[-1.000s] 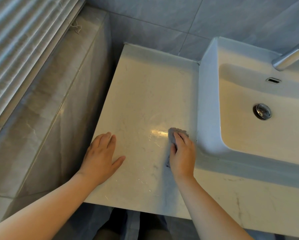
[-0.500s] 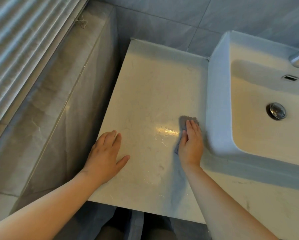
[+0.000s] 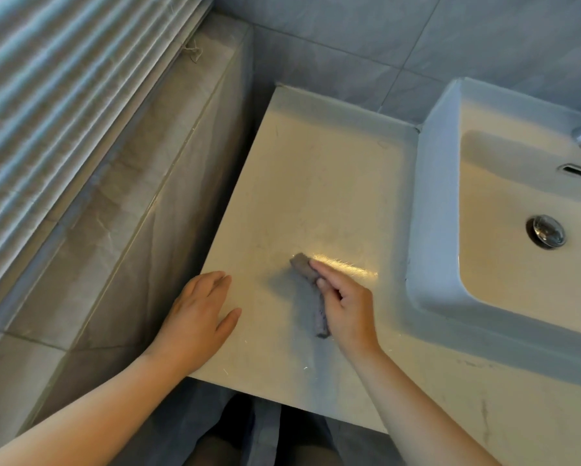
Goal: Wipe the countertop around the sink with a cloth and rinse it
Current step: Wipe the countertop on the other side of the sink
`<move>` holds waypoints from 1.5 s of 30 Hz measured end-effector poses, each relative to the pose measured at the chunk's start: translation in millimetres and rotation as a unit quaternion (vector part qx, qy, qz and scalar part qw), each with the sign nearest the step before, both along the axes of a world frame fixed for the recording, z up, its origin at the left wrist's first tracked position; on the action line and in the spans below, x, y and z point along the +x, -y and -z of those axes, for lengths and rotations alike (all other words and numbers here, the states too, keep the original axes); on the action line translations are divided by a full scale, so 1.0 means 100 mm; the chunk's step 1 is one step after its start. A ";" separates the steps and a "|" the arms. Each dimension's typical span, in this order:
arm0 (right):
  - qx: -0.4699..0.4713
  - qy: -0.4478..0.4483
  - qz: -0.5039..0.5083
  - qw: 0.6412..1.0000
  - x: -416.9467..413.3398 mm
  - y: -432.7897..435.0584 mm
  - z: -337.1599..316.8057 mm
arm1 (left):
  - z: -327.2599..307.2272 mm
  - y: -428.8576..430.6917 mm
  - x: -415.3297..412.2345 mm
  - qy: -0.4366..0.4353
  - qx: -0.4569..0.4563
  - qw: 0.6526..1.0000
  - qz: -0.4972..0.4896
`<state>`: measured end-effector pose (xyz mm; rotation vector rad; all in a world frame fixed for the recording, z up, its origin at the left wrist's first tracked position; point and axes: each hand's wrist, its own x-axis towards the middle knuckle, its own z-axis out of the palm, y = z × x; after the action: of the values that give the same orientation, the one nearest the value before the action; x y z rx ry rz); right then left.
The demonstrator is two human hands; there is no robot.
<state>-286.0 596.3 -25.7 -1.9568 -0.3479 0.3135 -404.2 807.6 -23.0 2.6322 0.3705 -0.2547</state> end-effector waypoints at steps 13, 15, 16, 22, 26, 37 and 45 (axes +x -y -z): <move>-0.101 0.152 -0.066 0.981 0.78 -0.67 0.40 | 0.06 0.07 -0.41 0.005 -0.016 0.997 -0.081; -0.095 0.162 -0.092 0.978 0.56 -0.78 0.48 | 0.08 0.04 -0.46 0.004 -0.017 0.996 -0.093; -0.091 0.163 -0.112 0.976 0.45 -0.81 0.50 | 0.09 0.02 -0.49 0.002 -0.020 0.995 -0.099; -0.066 0.117 -0.200 0.971 -0.06 -0.80 0.43 | 0.08 -0.02 -0.64 0.008 -0.080 0.988 -0.134; -0.021 0.019 -0.192 0.981 -0.06 -0.76 0.12 | 0.10 -0.03 -0.71 0.020 -0.102 0.983 -0.148; -0.100 0.135 -0.213 0.963 0.45 -1.64 0.36 | 0.17 -0.04 -0.82 0.049 -0.125 0.976 -0.174; -0.078 0.135 -0.276 0.948 -0.14 -1.40 0.47 | 0.14 -0.07 -0.98 0.037 -0.166 0.967 -0.191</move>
<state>-300.1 735.9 -72.2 -2.0312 -1.0873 0.4390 -502.1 814.9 -37.2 2.1825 0.7308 -0.0811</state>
